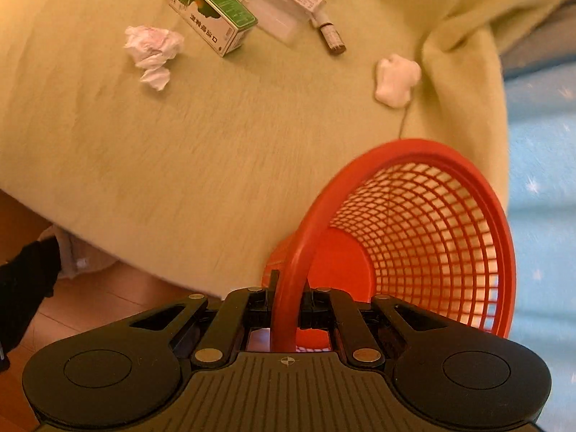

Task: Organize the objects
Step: 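Lift the red wastebasket with the right tool onto the sofa cushion, then grasp the crumpled white tissue with the left tool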

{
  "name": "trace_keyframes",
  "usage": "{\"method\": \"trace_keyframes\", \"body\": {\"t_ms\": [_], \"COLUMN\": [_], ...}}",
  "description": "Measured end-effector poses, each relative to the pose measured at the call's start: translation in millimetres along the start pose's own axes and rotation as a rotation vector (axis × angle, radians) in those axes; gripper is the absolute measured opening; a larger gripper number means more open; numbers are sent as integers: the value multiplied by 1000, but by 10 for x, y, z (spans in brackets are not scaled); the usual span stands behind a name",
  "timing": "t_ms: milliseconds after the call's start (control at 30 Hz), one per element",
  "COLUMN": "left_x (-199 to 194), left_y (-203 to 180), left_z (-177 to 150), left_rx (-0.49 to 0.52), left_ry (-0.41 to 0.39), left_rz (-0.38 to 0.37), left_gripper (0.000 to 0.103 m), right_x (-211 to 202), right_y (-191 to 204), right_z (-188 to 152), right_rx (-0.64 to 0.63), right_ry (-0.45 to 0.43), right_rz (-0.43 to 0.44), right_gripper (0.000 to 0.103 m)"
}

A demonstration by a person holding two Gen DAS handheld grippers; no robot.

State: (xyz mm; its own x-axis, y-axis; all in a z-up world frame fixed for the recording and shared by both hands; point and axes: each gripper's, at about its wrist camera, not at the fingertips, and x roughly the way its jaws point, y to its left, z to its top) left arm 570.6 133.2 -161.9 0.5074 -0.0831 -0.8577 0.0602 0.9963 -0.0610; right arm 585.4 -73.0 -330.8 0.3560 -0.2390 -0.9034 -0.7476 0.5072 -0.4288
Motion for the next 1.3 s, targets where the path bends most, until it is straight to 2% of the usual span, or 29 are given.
{"method": "trace_keyframes", "body": {"t_ms": [167, 433, 600, 867, 1167, 1300], "left_x": [249, 679, 1015, 1375, 1698, 1873], "left_y": [70, 134, 185, 313, 280, 193], "left_z": [267, 442, 402, 342, 193, 57], "left_rx": [-29, 62, 131, 227, 302, 322], "left_ry": [31, 56, 96, 126, 127, 162], "left_rz": [-8, -81, -146, -227, -268, -288], "left_gripper": [101, 101, 101, 100, 93, 83], "right_x": [124, 281, 368, 540, 557, 557], "right_y": [-135, -196, -187, -196, -204, -223], "right_z": [222, 497, 685, 889, 909, 893], "right_rx": [-35, -76, -115, -121, -137, -142], "right_ry": [-24, -115, -128, -82, -67, -73], "right_rz": [-2, -43, -64, -104, -105, -100], "right_gripper": [2, 3, 2, 2, 2, 2]}}
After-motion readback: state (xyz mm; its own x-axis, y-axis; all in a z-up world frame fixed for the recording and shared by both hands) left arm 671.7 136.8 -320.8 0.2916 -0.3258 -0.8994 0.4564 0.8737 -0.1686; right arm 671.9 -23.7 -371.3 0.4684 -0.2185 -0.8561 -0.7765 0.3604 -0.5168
